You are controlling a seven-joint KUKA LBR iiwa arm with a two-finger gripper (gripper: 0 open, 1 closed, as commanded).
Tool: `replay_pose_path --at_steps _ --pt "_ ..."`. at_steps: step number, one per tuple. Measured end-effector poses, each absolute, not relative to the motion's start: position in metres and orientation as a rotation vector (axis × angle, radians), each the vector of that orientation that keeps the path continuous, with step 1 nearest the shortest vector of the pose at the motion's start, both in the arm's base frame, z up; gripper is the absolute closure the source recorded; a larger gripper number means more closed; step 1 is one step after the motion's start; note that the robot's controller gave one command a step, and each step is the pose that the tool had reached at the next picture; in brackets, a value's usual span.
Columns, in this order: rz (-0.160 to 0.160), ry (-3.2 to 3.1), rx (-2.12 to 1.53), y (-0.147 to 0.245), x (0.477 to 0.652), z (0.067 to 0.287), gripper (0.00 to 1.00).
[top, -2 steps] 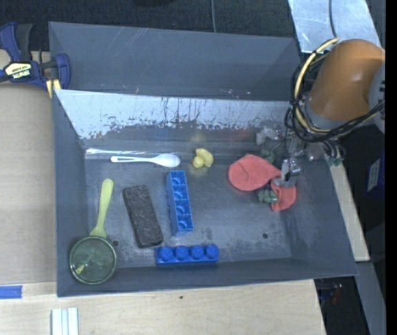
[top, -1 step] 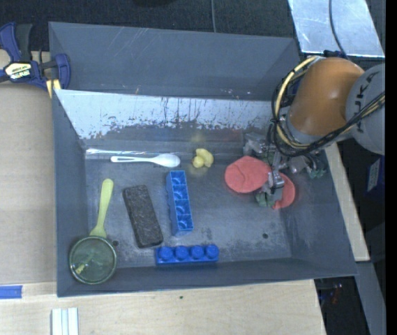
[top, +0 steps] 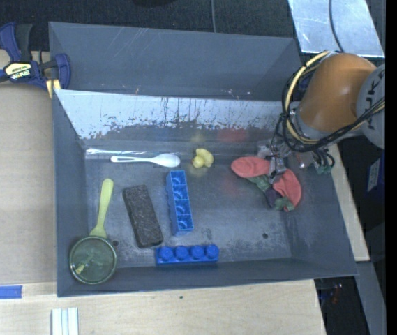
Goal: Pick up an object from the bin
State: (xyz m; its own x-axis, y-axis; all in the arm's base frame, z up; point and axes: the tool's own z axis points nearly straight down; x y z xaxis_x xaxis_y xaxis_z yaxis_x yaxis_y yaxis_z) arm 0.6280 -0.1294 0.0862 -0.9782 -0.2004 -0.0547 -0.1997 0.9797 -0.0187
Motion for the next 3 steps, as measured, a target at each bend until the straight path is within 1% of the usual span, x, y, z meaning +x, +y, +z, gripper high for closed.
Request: replay_pose_path --at_steps 1,2,3 --pt "-0.02 3.069 -0.311 -0.129 0.628 0.086 1.0" --pt "-0.019 3.072 -0.318 -0.127 0.625 0.148 1.0" --pt "-0.018 3.072 -0.326 -0.123 0.619 0.239 1.0"
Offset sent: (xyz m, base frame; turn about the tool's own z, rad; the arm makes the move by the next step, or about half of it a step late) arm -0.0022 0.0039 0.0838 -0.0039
